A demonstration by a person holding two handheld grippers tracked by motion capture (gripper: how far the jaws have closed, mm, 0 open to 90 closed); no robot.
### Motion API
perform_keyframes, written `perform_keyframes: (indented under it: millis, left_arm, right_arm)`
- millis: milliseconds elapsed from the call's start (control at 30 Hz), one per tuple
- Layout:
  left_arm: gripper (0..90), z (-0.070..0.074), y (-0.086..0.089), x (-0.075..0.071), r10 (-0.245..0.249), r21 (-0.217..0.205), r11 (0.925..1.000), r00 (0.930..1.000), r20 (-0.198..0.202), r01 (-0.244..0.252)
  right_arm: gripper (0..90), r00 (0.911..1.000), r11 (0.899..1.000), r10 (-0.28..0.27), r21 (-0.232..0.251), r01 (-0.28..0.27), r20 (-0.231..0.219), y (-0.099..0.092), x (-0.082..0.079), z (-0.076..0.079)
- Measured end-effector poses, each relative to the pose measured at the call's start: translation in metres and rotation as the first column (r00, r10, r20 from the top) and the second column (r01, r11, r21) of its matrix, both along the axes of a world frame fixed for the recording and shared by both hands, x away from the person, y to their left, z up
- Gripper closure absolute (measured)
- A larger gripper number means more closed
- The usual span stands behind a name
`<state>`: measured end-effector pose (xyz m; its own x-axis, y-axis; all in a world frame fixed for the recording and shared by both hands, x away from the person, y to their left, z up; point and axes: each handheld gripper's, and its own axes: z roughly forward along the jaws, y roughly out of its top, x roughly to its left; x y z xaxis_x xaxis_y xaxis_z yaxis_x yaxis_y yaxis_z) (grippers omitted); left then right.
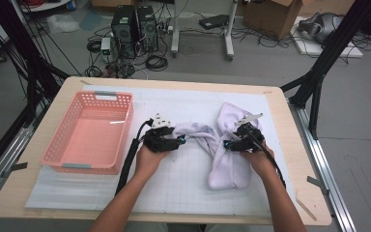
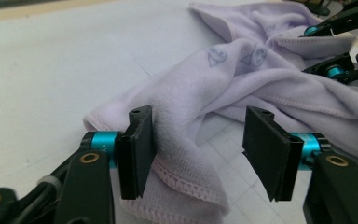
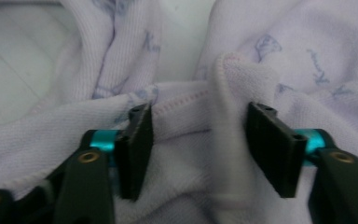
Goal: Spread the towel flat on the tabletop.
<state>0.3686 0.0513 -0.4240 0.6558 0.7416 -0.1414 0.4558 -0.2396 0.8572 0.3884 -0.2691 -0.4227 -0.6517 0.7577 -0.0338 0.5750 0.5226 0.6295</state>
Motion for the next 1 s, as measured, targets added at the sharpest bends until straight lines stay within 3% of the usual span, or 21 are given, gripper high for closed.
perform_keyframes:
  millis: [100, 233, 367, 467, 600, 700, 767, 867, 933, 1000]
  left_arm:
    - [46.0, -0.007, -0.003, 0.005, 0.006, 0.031, 0.9995, 0.9998, -0.021, -0.006]
    - [53.1, -0.014, -0.008, 0.008, 0.028, 0.101, 0.9946, 0.999, -0.035, -0.025]
    - [70.4, -0.017, -0.009, 0.01, 0.04, 0.162, 0.986, 0.9992, -0.008, -0.038]
    - [77.7, -0.014, -0.001, 0.014, 0.093, 0.148, 0.9846, 0.9956, 0.006, -0.093]
    - [78.8, -0.008, 0.012, 0.018, 0.178, 0.095, 0.9789, 0.9833, 0.037, -0.181]
    - [76.7, -0.008, 0.017, 0.02, 0.177, 0.056, 0.9825, 0.9841, 0.014, -0.178]
    - [68.3, -0.008, 0.018, 0.019, 0.158, 0.041, 0.9865, 0.9874, 0.007, -0.158]
    - [54.5, -0.003, 0.018, 0.015, 0.123, 0.018, 0.9922, 0.9923, 0.016, -0.123]
    - [52.8, 0.001, 0.018, 0.01, 0.107, 0.022, 0.9939, 0.9934, 0.039, -0.108]
    - [51.9, 0.004, 0.018, 0.007, 0.093, 0.028, 0.9951, 0.994, 0.057, -0.095]
  right_arm:
    - [77.8, 1.0, 1.0, 0.004, -0.027, -0.004, -0.002, -0.003, -0.007, 0.007]
    - [81.3, 0.9996, 0.999, 0.023, -0.043, -0.022, 0.017, -0.013, -0.034, 0.011]
    - [81.7, 0.9992, 1.0, 0.009, -0.004, -0.009, 0.038, -0.032, -0.071, 0.009]
    - [82.1, 0.999, 1.0, 0.003, 0.005, -0.003, 0.044, -0.045, -0.101, 0.006]
    - [82.2, 0.9992, 0.999, -0.007, 0.036, 0.005, 0.04, -0.061, -0.139, 0.004]
    - [78.4, 0.9992, 0.999, 0.018, 0.045, -0.02, 0.035, -0.065, -0.16, 0.004]
    - [65.2, 0.9986, 0.998, 0.015, 0.055, -0.018, 0.05, -0.066, -0.165, 0.011]
    - [54.2, 0.9886, 0.995, 0.001, 0.098, -0.016, 0.151, -0.064, -0.162, 0.033]
    - [52.6, 0.9772, 0.991, 0.01, 0.125, -0.037, 0.212, -0.061, -0.152, 0.049]
    - [52.1, 0.9692, 0.99, 0.037, 0.121, -0.068, 0.243, -0.053, -0.135, 0.059]
